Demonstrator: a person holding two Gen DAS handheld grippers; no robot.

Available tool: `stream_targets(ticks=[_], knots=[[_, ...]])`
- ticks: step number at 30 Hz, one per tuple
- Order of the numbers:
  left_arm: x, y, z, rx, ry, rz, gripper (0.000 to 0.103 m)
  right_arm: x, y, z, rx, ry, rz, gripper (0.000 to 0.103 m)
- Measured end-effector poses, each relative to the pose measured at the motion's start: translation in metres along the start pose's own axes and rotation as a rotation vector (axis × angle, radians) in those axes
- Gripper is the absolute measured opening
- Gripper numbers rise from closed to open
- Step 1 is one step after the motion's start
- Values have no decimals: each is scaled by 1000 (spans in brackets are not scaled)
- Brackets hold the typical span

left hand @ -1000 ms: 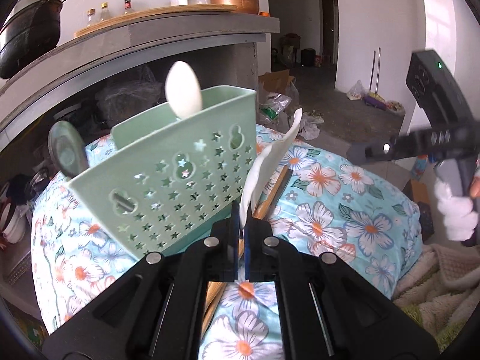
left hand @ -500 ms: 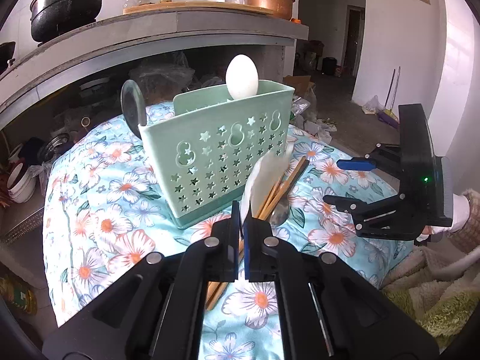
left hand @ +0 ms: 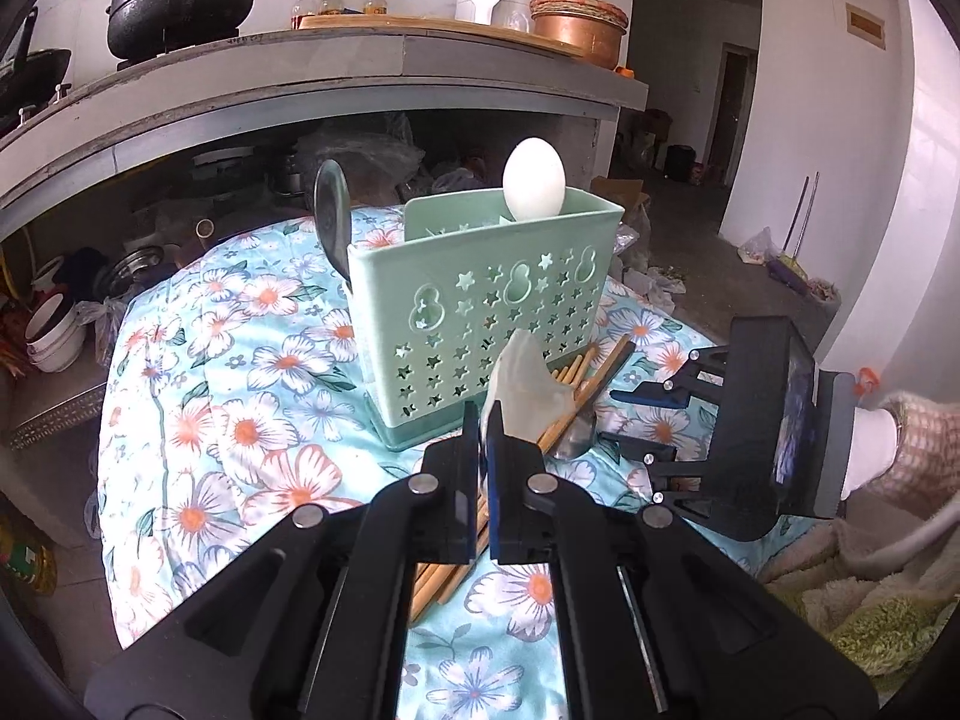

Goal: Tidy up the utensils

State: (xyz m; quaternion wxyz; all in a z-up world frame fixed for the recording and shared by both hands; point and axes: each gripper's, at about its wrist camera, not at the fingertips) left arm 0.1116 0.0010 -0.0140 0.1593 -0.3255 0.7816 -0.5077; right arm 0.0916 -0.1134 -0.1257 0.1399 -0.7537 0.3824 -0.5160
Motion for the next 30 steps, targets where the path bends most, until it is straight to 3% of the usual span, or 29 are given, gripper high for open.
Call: stream_targets(ticks=[7, 12, 25, 30], knots=[[-12, -5, -9, 28, -2, -42, 2, -23, -8, -5, 34, 41, -100, 21], [-17, -7, -11, 37, -6, -59, 2, -50, -13, -12, 49, 64, -263, 15], [-22, -4, -9, 37, -16, -70, 2, -81, -12, -18, 15, 6, -450, 12], [-24, -4, -10, 40, -22, -76, 2, -88, -11, -18, 27, 16, -463, 12]])
Point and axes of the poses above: each gripper's, at about its wrist camera, not at the fingertips, and z roughly the way its jaws point, x to its right, y to its underside, and after that the axes turned 10 degrees about x, right-handed
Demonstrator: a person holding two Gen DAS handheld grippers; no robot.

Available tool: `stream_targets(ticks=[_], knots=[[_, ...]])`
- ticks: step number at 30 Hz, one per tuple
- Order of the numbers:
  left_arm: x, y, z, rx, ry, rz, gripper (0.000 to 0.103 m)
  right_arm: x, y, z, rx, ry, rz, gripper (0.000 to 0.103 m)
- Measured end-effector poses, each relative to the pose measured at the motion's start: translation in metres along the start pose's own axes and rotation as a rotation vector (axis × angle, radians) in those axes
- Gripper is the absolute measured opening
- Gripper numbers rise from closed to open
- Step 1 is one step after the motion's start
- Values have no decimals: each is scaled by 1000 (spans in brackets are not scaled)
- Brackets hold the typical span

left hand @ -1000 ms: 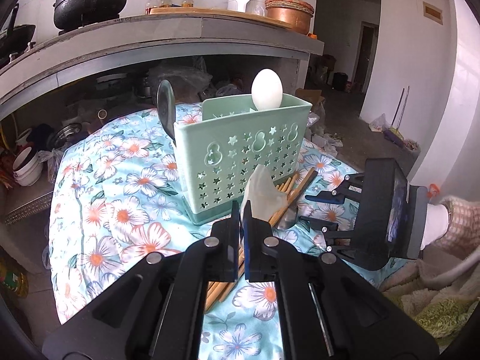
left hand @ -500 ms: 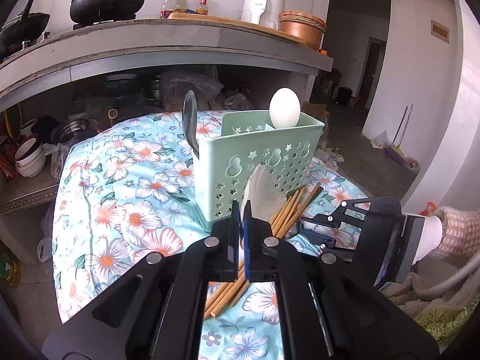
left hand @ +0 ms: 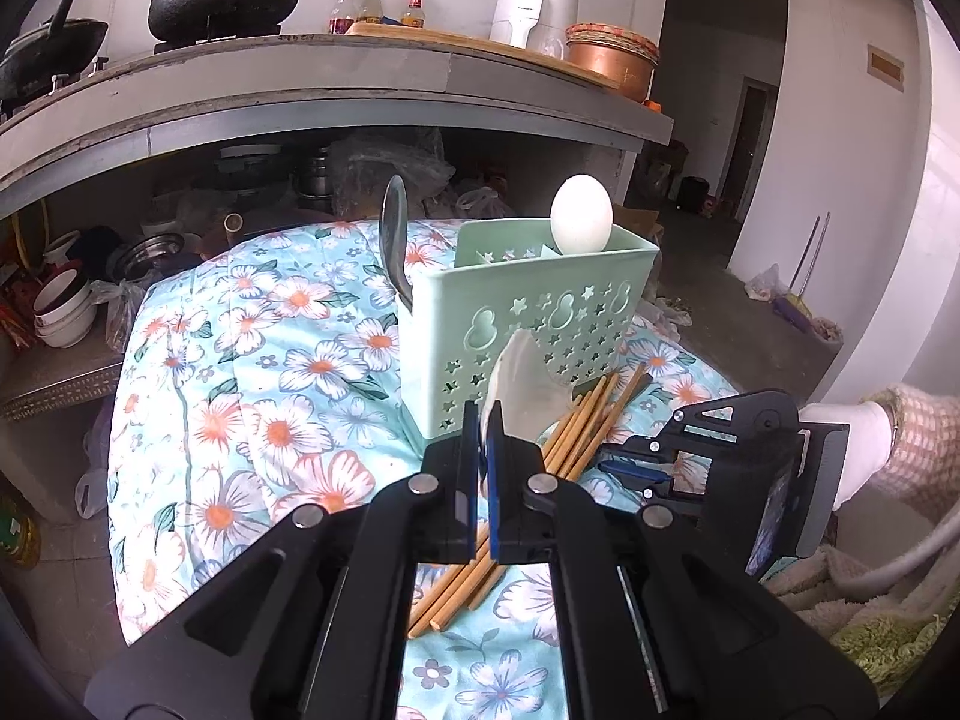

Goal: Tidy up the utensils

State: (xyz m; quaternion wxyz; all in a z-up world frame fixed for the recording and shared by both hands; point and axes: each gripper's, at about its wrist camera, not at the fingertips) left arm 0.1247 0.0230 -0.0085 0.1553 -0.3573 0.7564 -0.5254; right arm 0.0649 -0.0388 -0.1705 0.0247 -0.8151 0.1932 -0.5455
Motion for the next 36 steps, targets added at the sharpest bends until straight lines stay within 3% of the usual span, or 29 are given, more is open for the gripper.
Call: stream_targets(ticks=[16, 26, 36], knots=[[-2, 1, 2, -9, -1, 4, 2, 2, -7, 10, 2, 60, 12, 12], [-2, 1, 2, -6, -5, 1, 2, 8, -6, 13, -3, 91, 26, 24], [-5, 0, 0, 1, -11, -5, 2, 10, -8, 18, 3, 148, 46, 24]])
Point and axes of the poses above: each gripper's, at about its wrist camera, not at the fingertips, and z roughly the way its jaws point, x to its right, y to its underside, and after that the axes turned 10 degrees about x, right-handed
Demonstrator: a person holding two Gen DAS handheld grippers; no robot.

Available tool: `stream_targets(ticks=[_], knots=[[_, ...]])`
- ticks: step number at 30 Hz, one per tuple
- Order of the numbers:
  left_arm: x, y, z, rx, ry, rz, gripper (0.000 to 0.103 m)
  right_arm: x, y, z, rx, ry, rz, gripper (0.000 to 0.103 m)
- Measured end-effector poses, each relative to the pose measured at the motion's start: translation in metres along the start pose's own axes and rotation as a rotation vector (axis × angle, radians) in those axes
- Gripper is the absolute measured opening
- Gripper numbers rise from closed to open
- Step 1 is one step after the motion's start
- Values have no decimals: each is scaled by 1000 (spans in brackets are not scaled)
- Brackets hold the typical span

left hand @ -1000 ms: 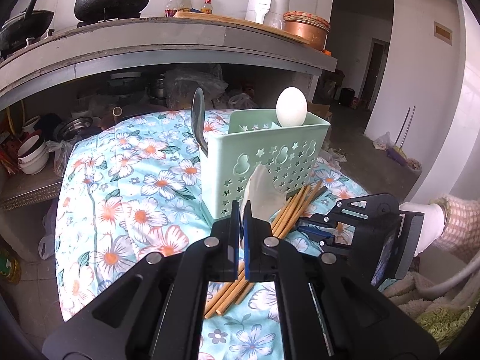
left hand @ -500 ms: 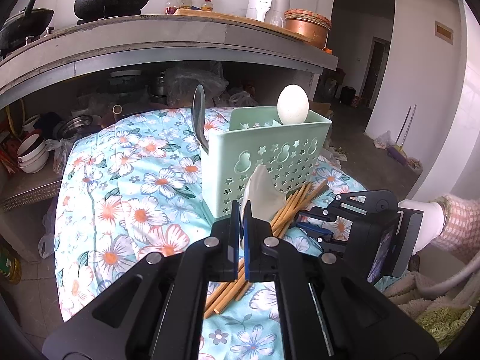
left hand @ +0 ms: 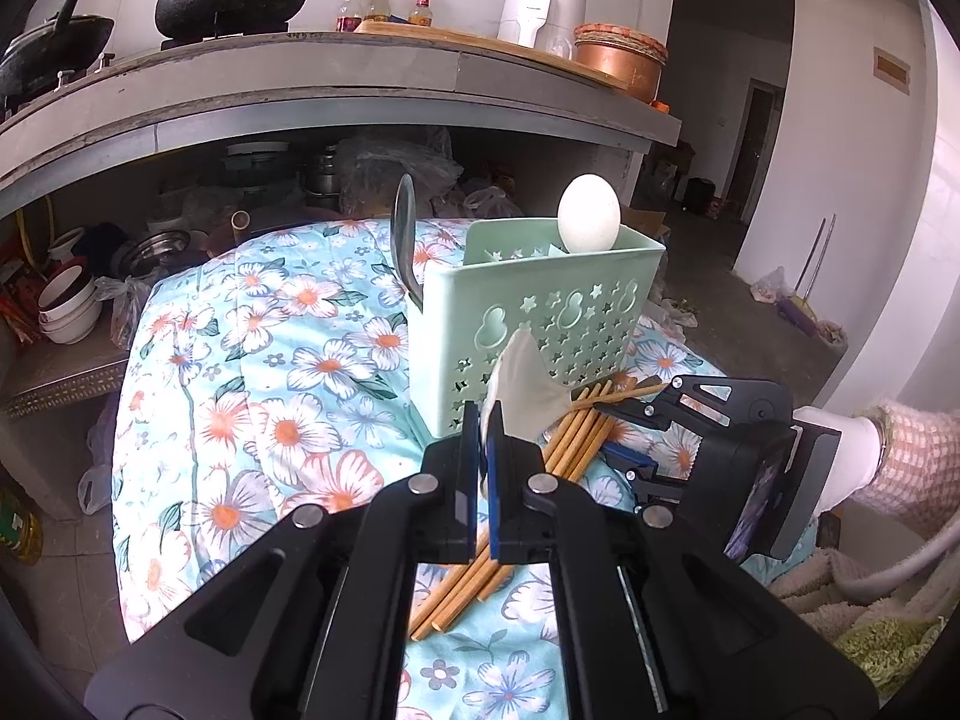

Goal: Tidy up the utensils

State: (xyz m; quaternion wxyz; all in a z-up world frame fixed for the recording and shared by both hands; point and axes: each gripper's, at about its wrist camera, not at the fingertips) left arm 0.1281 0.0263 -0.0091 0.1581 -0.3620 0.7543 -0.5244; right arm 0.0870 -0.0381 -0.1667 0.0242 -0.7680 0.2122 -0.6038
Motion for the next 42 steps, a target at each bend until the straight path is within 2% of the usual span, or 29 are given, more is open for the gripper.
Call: stream_targets(ticks=[4, 6, 8, 12, 17, 19, 24, 27, 31, 34, 36, 39, 42], knots=[[0, 0, 0, -1, -3, 2, 2, 5, -1, -11, 2, -46, 35, 24], [-1, 1, 0, -1, -6, 1, 2, 11, 0, -18, 3, -105, 76, 26], [-2, 1, 1, 0, -10, 0, 2, 23, 1, -28, 14, -202, 165, 27], [-4, 2, 0, 2, -16, -5, 2, 62, 9, -36, 39, -387, 433, 27], [-5, 2, -4, 10, -34, -6, 2, 113, 27, -9, 35, -510, 844, 27], [-6, 1, -6, 13, -44, -9, 2, 119, 27, 7, 31, -552, 948, 27], [-8, -1, -13, 24, -74, -16, 2, 114, 15, 46, 19, -649, 1040, 24], [-8, -2, -16, 28, -87, -18, 2, 108, 15, 65, -31, -716, 1092, 23], [-9, -1, -19, 33, -96, -26, 2, 107, 34, 71, -107, -784, 1170, 23], [-12, 1, -18, 33, -97, -40, 2, 105, 49, 60, -127, -805, 1215, 23], [-14, 3, -17, 31, -94, -47, 2, 108, 52, 49, -105, -781, 1196, 23], [-15, 4, -15, 28, -90, -51, 2, 109, 43, 23, -57, -643, 1058, 24], [-16, 4, -14, 28, -87, -52, 2, 102, 28, 12, -48, -448, 816, 29]])
Point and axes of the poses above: each gripper's, at about its wrist camera, not at the fingertips, and z roughly the way its jaws point, x to its right, y to its underside, and after that the axes turned 10 degrees about x, right-handed
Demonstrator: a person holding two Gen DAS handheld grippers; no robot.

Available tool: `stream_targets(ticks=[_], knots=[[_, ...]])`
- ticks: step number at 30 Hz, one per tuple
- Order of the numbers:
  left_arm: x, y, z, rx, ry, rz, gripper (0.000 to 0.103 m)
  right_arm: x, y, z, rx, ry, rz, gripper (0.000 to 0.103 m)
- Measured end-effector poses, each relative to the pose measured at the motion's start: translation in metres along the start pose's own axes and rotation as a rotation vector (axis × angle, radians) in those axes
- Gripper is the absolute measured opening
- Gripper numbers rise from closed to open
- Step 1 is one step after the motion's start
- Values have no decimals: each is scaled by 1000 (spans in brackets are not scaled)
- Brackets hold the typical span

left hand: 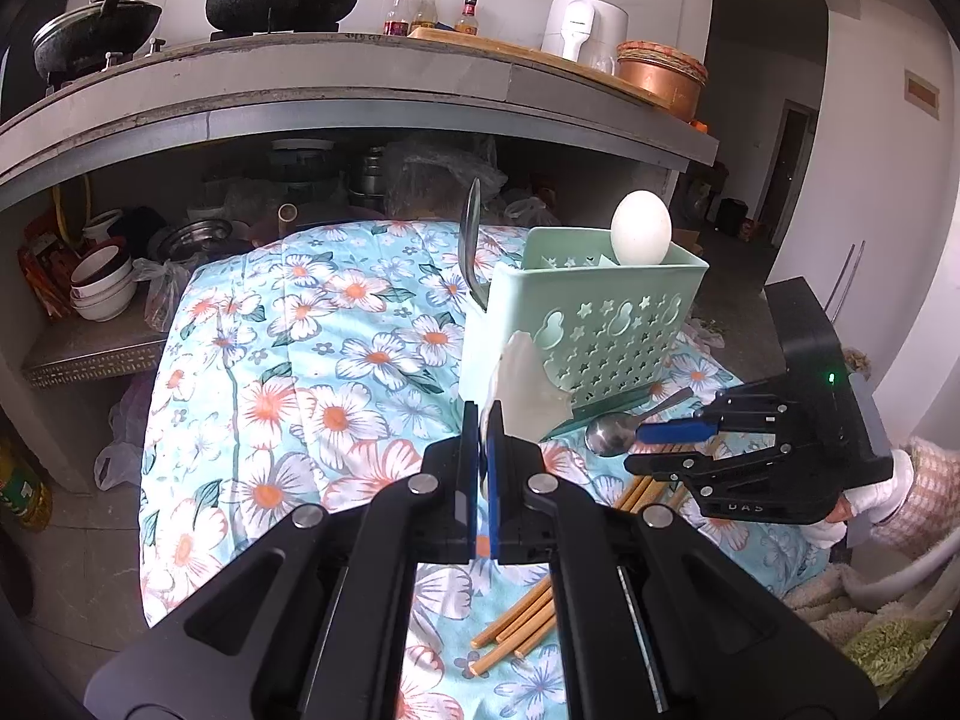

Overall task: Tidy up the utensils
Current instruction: 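Close the right tool on the metal spoon's handle while the left tool holds the ceramic spoon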

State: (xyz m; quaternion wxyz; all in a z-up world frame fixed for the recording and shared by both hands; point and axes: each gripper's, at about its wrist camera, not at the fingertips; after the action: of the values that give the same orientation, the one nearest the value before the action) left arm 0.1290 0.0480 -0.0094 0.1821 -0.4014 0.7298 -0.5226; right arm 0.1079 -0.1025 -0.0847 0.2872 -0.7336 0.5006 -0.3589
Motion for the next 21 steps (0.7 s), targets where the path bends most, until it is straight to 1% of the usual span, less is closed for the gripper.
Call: stream_targets(ticks=[1, 2, 4, 5, 7, 8, 9, 11, 13, 15, 17, 19, 21], knots=[[0, 0, 0, 0, 1, -1, 2, -4, 0, 4, -9, 45, -73, 30], [-1, 0, 1, 1, 2, -2, 2, -9, 2, 10, -23, 62, -123, 31], [-1, 0, 1, 1, 4, -2, 2, -16, 5, 22, -64, 70, -199, 36], [-1, 0, 1, 0, 5, -2, 2, -17, 5, 25, -66, 79, -225, 39], [-1, 1, 2, -3, 6, -1, 2, -20, 2, 31, -82, 84, -248, 45], [-1, 1, 2, -4, 5, -2, 2, -19, 2, 33, -92, 92, -256, 52], [-1, 1, 2, -4, 5, -4, 2, -17, 1, 36, -96, 103, -256, 62], [-1, 1, 2, -3, 5, -5, 2, -5, -4, 45, -114, 99, -228, 66], [-2, 1, 3, -1, 3, -8, 2, 2, -6, 50, -115, 103, -186, 66], [-4, 1, 3, 1, 1, -13, 2, -5, -3, 55, -96, 149, -190, 66], [-5, 2, 3, 0, 0, -18, 2, -17, -3, 55, -62, 240, -241, 66], [-6, 3, 3, -2, -1, -18, 2, -30, 1, 54, -25, 351, -315, 62], [-6, 3, 3, -4, 1, -18, 2, -36, 5, 54, -7, 408, -346, 58]])
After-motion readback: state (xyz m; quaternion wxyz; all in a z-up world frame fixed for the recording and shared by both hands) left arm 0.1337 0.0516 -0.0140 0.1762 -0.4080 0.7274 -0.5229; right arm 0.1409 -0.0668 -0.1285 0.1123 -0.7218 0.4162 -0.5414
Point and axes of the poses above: each gripper's, at about its wrist camera, not at the fingertips, and z roughly the way its jaws point, x to its right, y to its underside, and after that the axes turned 10 degrees about x, right-handed
